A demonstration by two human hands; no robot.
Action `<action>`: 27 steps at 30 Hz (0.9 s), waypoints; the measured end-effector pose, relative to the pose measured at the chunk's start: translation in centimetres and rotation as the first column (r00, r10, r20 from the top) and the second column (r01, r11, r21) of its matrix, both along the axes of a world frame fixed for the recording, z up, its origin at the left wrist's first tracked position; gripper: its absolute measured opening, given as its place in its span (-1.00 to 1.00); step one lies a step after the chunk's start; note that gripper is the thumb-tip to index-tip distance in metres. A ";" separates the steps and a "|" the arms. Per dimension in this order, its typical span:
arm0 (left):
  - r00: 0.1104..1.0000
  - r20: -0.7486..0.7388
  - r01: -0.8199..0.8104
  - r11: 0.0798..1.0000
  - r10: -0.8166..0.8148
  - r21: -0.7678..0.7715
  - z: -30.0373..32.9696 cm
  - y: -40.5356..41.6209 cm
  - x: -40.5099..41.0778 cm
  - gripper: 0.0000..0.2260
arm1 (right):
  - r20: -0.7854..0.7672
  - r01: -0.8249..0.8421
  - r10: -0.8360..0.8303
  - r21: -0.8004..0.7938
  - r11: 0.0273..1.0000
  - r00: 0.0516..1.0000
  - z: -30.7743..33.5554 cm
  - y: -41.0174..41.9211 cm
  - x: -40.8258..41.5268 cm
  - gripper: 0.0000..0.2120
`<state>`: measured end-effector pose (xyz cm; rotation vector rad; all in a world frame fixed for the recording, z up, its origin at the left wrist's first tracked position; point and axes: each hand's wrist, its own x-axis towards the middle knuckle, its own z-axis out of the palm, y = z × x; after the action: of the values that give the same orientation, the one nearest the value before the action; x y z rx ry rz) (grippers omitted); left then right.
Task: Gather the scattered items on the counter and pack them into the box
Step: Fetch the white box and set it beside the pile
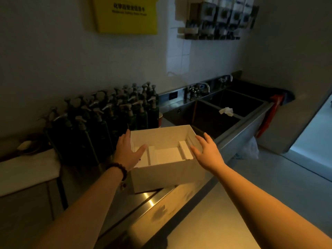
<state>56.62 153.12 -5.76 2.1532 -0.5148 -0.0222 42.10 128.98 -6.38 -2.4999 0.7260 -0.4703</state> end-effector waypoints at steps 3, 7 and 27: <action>0.999 -0.026 -0.018 0.999 0.019 0.042 -0.5 -1.3 1.5 -0.15 | -0.011 -0.024 0.025 0.113 0.993 1.000 -0.3 -2.9 2.2 -0.35; 0.987 -0.151 -0.050 0.996 0.061 0.077 -1.6 -2.4 3.2 -0.08 | -0.039 -0.087 0.103 0.285 0.954 0.994 -1.2 -6.0 4.6 -0.22; 0.914 -0.397 -0.141 0.983 0.083 -0.118 -4.1 -3.7 1.1 -0.18 | 0.006 -0.230 0.318 0.703 0.673 0.948 -4.1 -11.0 9.4 -0.16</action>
<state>57.68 149.47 -9.88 1.9632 -0.1532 -0.3355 51.53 117.98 -10.49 -1.8573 0.4311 0.0778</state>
